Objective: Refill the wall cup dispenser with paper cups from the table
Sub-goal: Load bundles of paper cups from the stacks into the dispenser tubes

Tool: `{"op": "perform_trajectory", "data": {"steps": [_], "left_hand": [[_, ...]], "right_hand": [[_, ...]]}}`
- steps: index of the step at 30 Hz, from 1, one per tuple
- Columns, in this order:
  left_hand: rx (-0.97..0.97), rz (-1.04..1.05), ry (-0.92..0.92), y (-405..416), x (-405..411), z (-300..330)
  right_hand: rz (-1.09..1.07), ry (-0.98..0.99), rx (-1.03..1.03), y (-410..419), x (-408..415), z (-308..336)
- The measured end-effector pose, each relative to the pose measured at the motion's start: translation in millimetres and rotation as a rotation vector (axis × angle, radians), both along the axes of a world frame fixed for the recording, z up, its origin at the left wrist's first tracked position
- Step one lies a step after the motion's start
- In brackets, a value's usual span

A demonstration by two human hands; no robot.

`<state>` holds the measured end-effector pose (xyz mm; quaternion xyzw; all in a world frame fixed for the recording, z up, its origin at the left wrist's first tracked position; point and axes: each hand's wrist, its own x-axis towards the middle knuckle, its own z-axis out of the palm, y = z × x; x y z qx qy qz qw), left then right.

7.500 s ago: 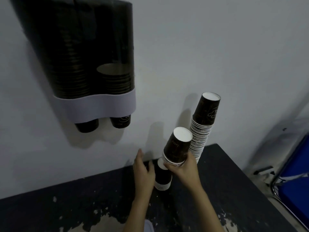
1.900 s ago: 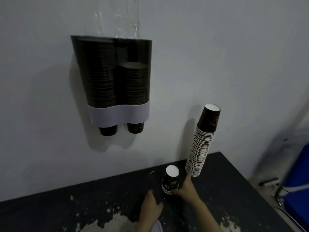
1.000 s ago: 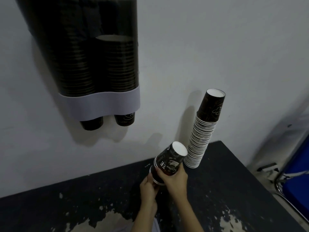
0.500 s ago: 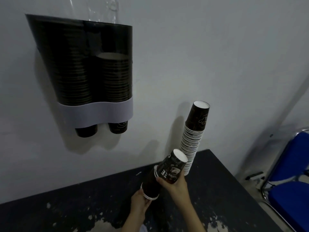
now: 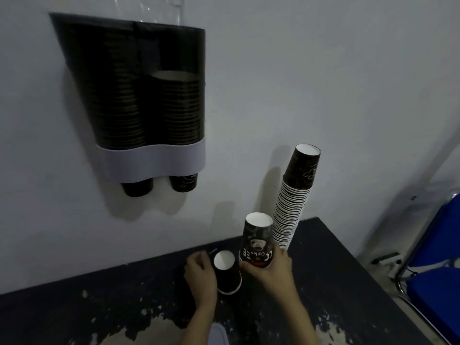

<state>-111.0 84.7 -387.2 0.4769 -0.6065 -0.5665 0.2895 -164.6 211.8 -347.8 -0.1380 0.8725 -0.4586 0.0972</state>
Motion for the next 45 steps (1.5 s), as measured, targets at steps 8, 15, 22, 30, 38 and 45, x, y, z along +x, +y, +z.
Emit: {"op": "perform_trajectory", "data": {"steps": [8, 15, 22, 30, 38, 45], "left_hand": [[-0.076, -0.366, 0.419, 37, 16, 112], [-0.093, -0.232, 0.489, 17, 45, 154], [-0.048, -0.167, 0.396, -9, 56, 132], [0.015, 0.008, 0.48, -21, 44, 110], [-0.077, -0.057, 0.417, -18, 48, 113], [-0.15, -0.384, 0.018, -1, 48, 76]], "right_hand": [[0.31, 0.049, 0.207, 21, 8, 107], [0.186, 0.277, -0.477, 7, 22, 254], [0.15, 0.785, -0.43, -80, 26, 405], [0.355, 0.79, 0.046, -148, 9, 403], [0.268, 0.727, -0.316, -126, 7, 364], [-0.032, 0.297, -0.553, -55, 2, 201]]}}
